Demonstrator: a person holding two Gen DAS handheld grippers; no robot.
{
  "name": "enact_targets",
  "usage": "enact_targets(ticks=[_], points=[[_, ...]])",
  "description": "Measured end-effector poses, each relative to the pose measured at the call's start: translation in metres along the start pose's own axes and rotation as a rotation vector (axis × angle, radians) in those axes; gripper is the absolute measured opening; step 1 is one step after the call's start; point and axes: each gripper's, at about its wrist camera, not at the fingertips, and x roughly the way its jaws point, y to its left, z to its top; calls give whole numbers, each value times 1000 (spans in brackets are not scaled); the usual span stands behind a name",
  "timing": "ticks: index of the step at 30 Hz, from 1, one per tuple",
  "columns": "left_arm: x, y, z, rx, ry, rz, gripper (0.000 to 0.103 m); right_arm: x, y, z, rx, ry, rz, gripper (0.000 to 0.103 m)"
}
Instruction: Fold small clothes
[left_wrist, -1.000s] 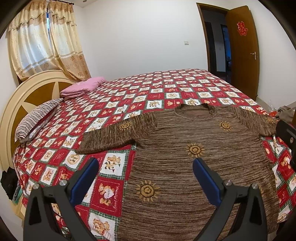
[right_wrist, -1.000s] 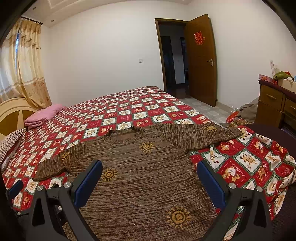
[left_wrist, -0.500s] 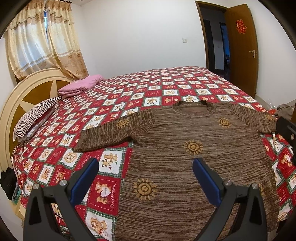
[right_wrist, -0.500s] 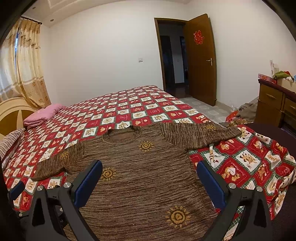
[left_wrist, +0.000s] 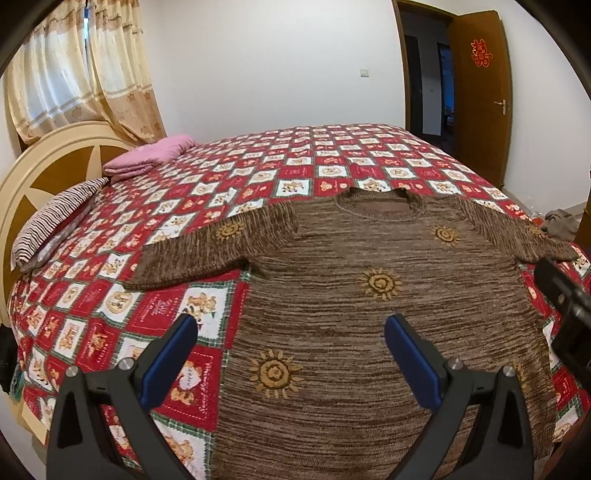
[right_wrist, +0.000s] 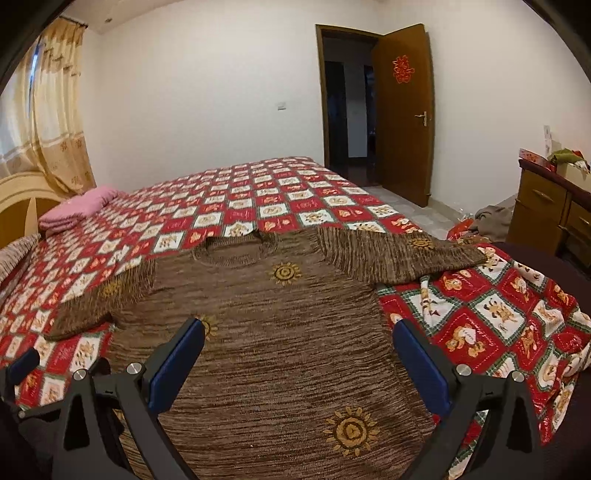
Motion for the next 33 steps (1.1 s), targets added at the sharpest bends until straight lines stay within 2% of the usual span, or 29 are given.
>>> enact_targets(ticks=[5,8,11,14,16,18,20,22,24,26,31,33], points=[[17,-4,5,9,-1,-11,103,14,-6,-6,-13,-41,-16,102],[34,-6,13,14,-3,-51,103,31,-18,-4,-23,-25,-35,102],[54,-1,25,-13,10,-101,103,45,-49,6,46,-31,-42,102],[74,7,37,-37,-8,-70,103,62,-90,23,126,-4,-98,102],[88,12,43,-40,-23,-39,103,71,-121,33,191,13,-124,92],[103,19,50,-46,-47,-11,103,83,-155,45,248,36,-130,62],[116,26,53,-52,-71,16,103,99,-197,56,348,76,-87,53],[130,33,53,-61,-75,57,103,113,-241,60,506,106,-50,53],[143,38,50,-77,-65,62,103,128,-295,58,704,120,-28,53],[156,41,45,-92,-40,69,103,143,-327,55,809,125,-14,53],[187,48,37,-141,113,86,103,180,-352,52,849,218,-54,53],[192,51,34,-162,150,81,103,193,-358,47,882,245,-30,53]])
